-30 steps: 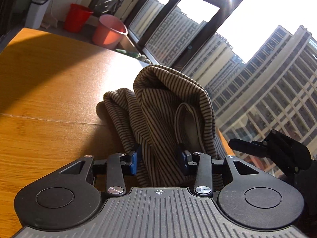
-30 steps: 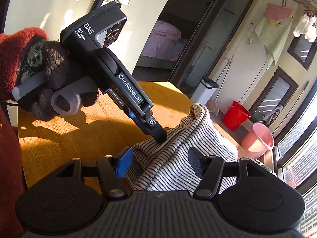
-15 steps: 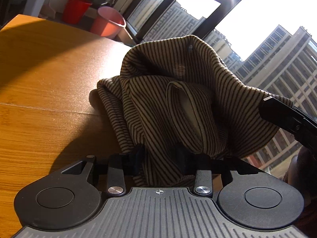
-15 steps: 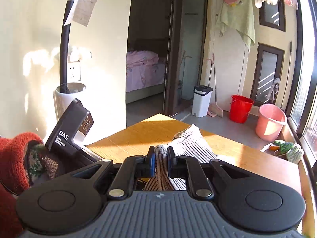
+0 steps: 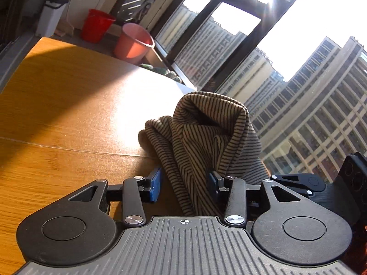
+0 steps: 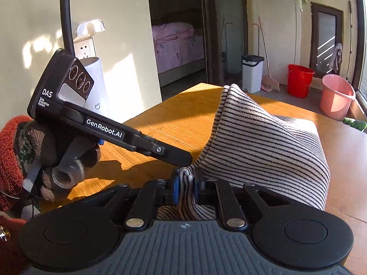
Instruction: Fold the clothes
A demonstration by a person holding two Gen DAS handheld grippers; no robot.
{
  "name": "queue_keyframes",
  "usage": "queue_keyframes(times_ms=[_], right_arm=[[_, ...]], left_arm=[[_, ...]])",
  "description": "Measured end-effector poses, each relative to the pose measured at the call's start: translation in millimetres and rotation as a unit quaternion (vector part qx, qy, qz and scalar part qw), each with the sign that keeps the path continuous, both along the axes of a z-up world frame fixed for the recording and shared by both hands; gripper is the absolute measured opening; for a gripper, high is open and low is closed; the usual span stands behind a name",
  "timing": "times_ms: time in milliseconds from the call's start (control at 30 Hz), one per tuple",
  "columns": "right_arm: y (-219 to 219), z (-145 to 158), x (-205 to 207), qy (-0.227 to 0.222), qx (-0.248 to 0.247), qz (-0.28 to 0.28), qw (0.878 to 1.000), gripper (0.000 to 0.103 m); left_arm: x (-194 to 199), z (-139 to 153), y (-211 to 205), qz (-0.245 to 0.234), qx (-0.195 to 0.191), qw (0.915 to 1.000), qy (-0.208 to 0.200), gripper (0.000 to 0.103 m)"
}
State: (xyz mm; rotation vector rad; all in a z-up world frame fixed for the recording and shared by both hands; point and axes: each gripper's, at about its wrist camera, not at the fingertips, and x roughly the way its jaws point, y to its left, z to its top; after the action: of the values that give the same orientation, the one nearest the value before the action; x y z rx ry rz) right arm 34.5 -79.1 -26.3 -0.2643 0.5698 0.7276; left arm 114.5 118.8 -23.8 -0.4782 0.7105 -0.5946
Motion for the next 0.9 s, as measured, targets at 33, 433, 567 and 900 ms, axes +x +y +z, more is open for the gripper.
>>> queue_keyframes(times_ms=[33, 433, 567, 900], right_arm=[[7.4, -1.8, -5.6, -0.019, -0.021, 0.004, 1.0, 0.016], [26.5, -4.5, -22.8, -0.079, -0.069, 0.012, 0.994, 0.027], [21.1, -4.7, -21.2, -0.071, -0.05, 0.009, 0.996, 0.027], [31.5, -10.8, -21.5, -0.076, -0.04, 0.009, 0.996, 0.039]], left_arm=[[0.0, 9.4, 6.0, 0.004, -0.014, 0.9999, -0.008, 0.047], [100.9, 19.0, -47.3, -0.019, -0.099, 0.9871, 0.124, 0.052], [109.7, 34.6, -41.5, -0.029, -0.132, 0.9894, 0.054, 0.033], [147.6, -26.0, -19.5, 0.004, -0.074, 0.9937, 0.084, 0.018]])
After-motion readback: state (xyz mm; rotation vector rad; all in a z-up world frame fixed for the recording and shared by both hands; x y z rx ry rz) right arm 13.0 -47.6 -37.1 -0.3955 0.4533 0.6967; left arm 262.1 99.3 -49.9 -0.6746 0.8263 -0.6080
